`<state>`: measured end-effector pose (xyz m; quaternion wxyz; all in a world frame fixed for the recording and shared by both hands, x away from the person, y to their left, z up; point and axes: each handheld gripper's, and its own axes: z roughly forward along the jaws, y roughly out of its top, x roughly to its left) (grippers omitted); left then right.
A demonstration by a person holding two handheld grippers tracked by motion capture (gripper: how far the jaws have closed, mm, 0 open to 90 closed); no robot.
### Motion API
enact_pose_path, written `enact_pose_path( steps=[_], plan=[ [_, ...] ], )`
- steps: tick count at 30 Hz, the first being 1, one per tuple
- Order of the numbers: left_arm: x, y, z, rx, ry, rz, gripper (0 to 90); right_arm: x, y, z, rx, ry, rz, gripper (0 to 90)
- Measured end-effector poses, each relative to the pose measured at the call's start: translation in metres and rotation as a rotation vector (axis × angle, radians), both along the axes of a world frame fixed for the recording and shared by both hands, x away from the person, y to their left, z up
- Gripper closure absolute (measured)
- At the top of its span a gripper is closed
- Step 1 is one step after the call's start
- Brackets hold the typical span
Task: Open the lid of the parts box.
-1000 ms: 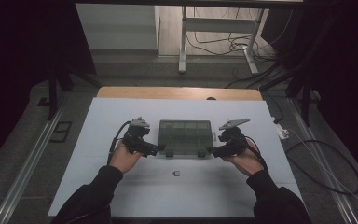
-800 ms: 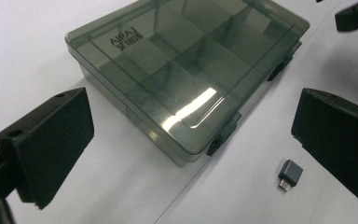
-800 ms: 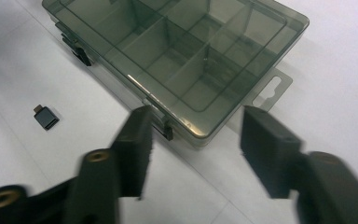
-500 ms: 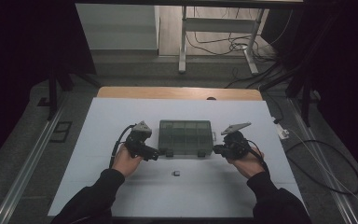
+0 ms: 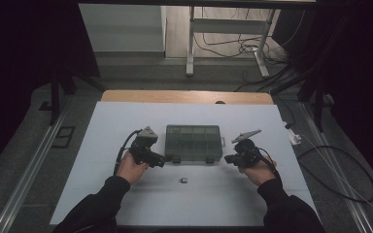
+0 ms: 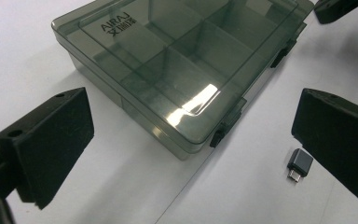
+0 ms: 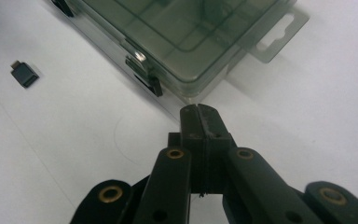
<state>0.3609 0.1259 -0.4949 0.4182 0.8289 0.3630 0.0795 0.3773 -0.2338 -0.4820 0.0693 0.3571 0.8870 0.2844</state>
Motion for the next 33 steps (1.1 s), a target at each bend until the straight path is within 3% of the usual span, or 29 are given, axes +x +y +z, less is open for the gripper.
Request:
enact_pose_path(
  steps=[7, 17, 25, 33],
  plan=[
    [0.001, 0.006, 0.000, -0.008, 0.001, 0.017, 0.0, 0.003, 0.005, -0.012, -0.020, 0.032, 0.004, 88.7],
    [0.001, 0.004, -0.001, 0.029, -0.019, 0.008, 0.0, 0.008, 0.011, -0.022, -0.066, 0.044, 0.015, 88.7],
    [0.001, 0.004, -0.001, 0.043, -0.025, 0.001, 0.0, 0.009, 0.013, -0.022, -0.055, 0.028, 0.020, 88.7],
    [0.002, 0.008, -0.001, 0.031, -0.011, 0.013, 0.0, 0.006, 0.011, -0.016, -0.030, 0.010, 0.019, 88.7]
  ],
)
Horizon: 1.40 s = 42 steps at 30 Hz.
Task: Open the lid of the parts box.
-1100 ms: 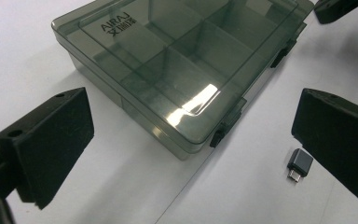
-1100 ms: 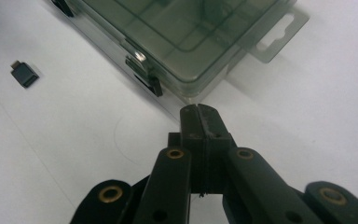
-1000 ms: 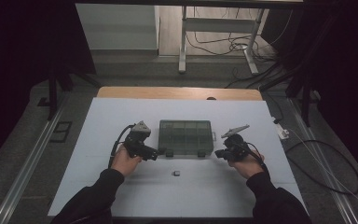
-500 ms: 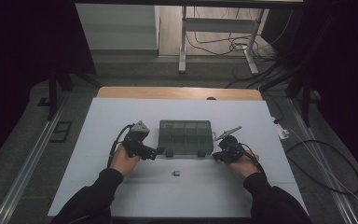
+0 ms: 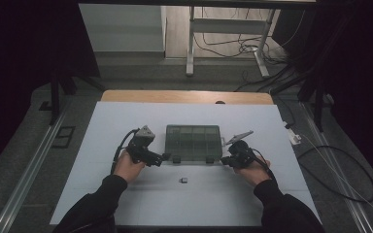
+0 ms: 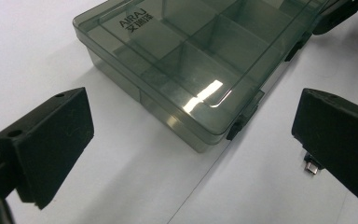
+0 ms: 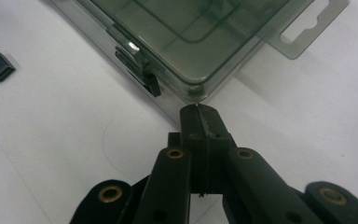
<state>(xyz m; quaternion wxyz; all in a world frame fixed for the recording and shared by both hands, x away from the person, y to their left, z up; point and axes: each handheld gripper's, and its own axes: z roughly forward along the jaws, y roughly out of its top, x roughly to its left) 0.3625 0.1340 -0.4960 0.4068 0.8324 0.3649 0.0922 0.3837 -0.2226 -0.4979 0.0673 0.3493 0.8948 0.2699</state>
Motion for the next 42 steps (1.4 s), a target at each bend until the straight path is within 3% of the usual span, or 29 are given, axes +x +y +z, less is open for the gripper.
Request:
enact_pose_path(
  steps=[12, 24, 31, 42],
  plan=[
    [-0.003, 0.002, 0.002, -0.029, 0.033, 0.008, 0.0, -0.004, -0.003, 0.008, 0.018, -0.024, -0.012, 88.7],
    [-0.003, 0.002, 0.002, -0.019, 0.043, 0.003, 0.0, -0.005, -0.005, 0.011, 0.041, -0.042, -0.008, 88.6],
    [-0.004, 0.001, 0.004, -0.015, 0.070, 0.001, 0.0, -0.010, -0.005, 0.018, 0.056, -0.095, -0.006, 88.7],
    [-0.006, -0.002, 0.010, -0.028, 0.052, -0.017, 0.0, -0.012, -0.007, 0.030, 0.104, -0.173, -0.022, 88.7]
  ],
)
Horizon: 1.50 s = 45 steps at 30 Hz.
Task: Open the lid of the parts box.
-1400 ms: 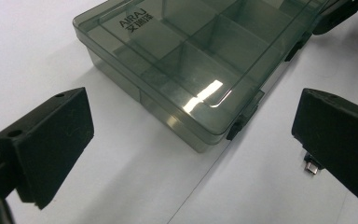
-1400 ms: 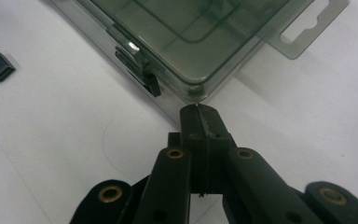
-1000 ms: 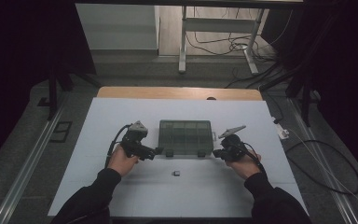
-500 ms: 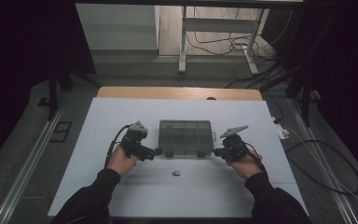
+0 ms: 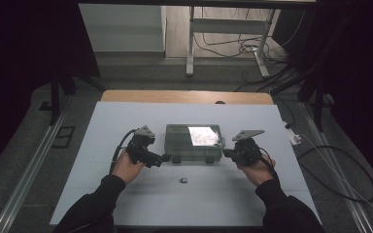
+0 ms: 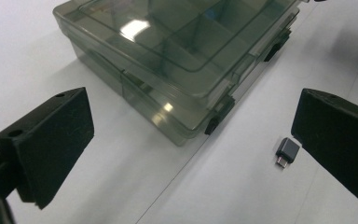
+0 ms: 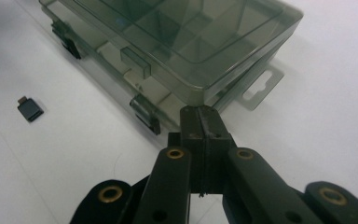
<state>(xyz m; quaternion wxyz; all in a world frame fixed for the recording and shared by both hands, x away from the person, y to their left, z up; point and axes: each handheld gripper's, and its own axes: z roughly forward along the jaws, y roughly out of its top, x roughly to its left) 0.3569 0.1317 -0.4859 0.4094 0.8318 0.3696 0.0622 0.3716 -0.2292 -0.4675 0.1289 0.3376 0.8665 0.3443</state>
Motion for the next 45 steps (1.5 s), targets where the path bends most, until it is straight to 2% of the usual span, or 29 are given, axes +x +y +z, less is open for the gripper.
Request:
enact_pose_path(
  steps=[6, 15, 23, 29, 45],
  plan=[
    [0.000, -0.001, 0.002, -0.002, -0.002, 0.011, 0.0, 0.001, 0.001, 0.006, 0.033, -0.030, -0.001, 88.7],
    [0.002, -0.002, 0.004, -0.010, -0.003, 0.016, 0.0, 0.007, 0.004, 0.014, 0.095, -0.044, -0.006, 88.7],
    [0.003, -0.005, 0.005, -0.022, -0.009, -0.004, 0.0, 0.012, 0.009, 0.018, 0.113, -0.049, -0.007, 88.7],
    [0.004, -0.007, 0.005, -0.031, -0.010, 0.000, 0.0, 0.016, 0.012, 0.022, 0.134, -0.059, -0.011, 88.7],
    [0.008, -0.022, 0.002, 0.009, -0.016, -0.009, 0.0, 0.029, 0.011, 0.035, 0.198, -0.059, -0.022, 88.6]
  ],
)
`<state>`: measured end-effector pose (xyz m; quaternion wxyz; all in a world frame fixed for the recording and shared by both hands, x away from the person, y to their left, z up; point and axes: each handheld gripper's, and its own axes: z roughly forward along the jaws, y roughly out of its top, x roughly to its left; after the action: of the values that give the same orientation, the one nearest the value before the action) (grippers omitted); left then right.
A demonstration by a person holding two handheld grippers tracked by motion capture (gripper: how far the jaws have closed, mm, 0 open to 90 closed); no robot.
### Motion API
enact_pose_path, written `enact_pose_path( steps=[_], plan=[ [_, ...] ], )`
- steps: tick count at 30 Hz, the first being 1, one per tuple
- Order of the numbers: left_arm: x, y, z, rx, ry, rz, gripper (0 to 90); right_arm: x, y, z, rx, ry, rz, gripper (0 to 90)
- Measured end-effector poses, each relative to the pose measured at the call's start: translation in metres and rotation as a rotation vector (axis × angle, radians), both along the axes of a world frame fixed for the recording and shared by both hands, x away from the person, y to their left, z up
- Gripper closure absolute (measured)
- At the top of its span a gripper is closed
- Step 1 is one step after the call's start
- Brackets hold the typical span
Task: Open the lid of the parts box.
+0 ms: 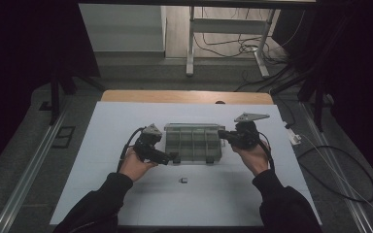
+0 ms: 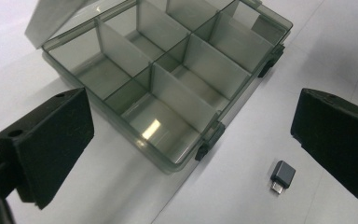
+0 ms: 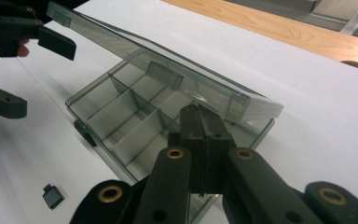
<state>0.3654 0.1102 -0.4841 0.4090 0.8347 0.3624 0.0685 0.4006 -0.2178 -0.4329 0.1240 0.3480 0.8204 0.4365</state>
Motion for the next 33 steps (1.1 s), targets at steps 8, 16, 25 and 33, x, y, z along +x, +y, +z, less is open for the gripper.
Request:
enact_pose_path(
  steps=[8, 16, 25, 33],
  plan=[
    [0.003, -0.009, -0.003, 0.018, 0.006, -0.007, 3.9, 0.006, 0.003, 0.004, 0.007, -0.004, -0.003, 88.7],
    [0.005, -0.019, -0.004, 0.030, 0.002, -0.029, 24.7, 0.012, 0.006, 0.004, 0.010, -0.003, -0.008, 88.7],
    [0.006, -0.028, -0.005, 0.011, 0.034, -0.066, 67.4, 0.017, 0.009, 0.007, 0.016, -0.011, -0.007, 88.7],
    [0.007, -0.037, -0.012, 0.057, 0.038, -0.094, 89.2, 0.021, 0.011, 0.007, 0.011, -0.009, -0.013, 88.7]
  ],
)
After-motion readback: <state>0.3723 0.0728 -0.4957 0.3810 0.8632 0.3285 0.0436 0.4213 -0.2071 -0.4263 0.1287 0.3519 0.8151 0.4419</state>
